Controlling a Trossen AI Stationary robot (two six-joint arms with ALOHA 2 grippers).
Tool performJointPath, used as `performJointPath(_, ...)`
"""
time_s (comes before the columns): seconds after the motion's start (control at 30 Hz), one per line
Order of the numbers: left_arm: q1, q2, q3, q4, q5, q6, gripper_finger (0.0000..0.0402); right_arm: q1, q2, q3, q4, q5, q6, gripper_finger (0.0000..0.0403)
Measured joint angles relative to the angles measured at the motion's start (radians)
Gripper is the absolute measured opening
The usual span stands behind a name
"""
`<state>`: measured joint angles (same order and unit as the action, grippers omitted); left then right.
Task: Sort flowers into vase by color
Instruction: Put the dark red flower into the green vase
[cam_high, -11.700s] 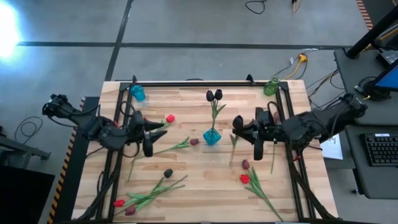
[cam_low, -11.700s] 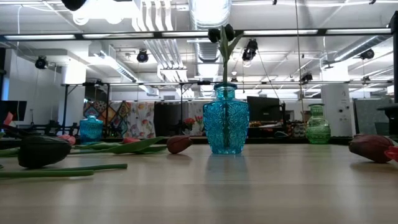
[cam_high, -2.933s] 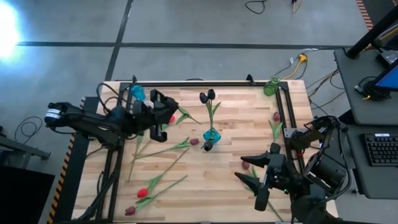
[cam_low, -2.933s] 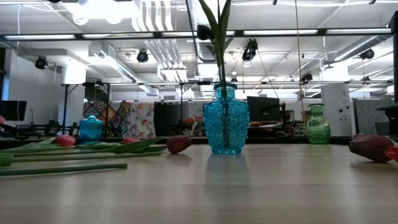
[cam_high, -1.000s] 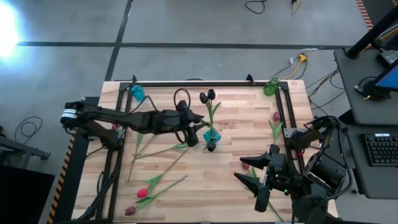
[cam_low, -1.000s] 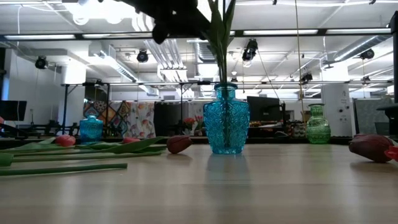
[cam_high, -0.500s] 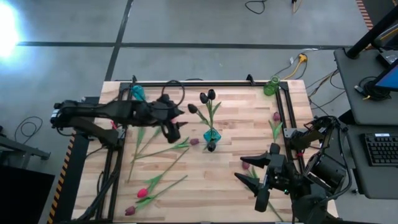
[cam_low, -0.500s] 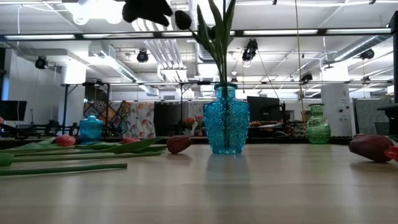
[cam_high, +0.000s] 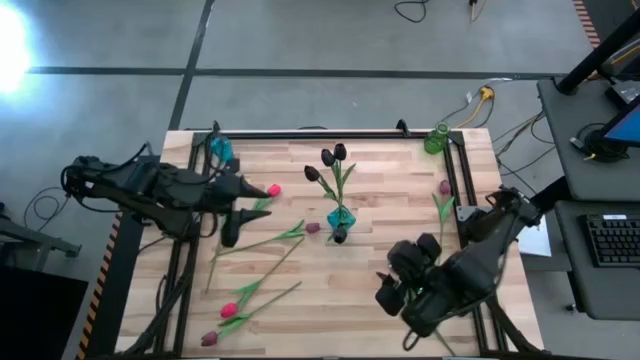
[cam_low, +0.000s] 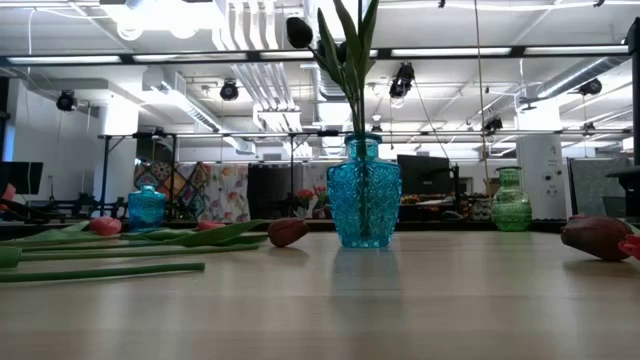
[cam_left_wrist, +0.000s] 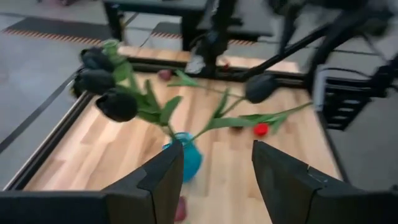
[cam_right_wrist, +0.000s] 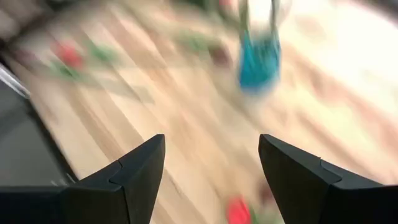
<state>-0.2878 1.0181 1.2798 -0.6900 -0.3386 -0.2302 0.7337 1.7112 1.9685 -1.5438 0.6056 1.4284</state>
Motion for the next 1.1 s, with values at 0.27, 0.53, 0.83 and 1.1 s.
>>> performJointPath(0.27, -0.066, -0.037, -0.042, 0.028, -0.015, -0.046, 0.0168, -0.031, 0.003, -0.310, 0.056, -0.270, 0.271, 0.0251)
performJointPath(0.53, -0.074, -0.030, -0.091, 0.062, -0.018, -0.080, 0.0168, -0.098, -0.039, -0.584, 0.315, -0.485, 0.376, 0.0248)
performJointPath(0.83, -0.104, -0.038, -0.105, 0.060, -0.019, -0.113, 0.0168, -0.199, -0.042, -0.805, 0.582, -0.636, 0.283, 0.0204)
performJointPath(1.1, -0.138, -0.054, -0.105, 0.061, -0.019, -0.130, 0.0168, -0.230, -0.042, -0.917, 0.694, -0.665, 0.261, 0.0149)
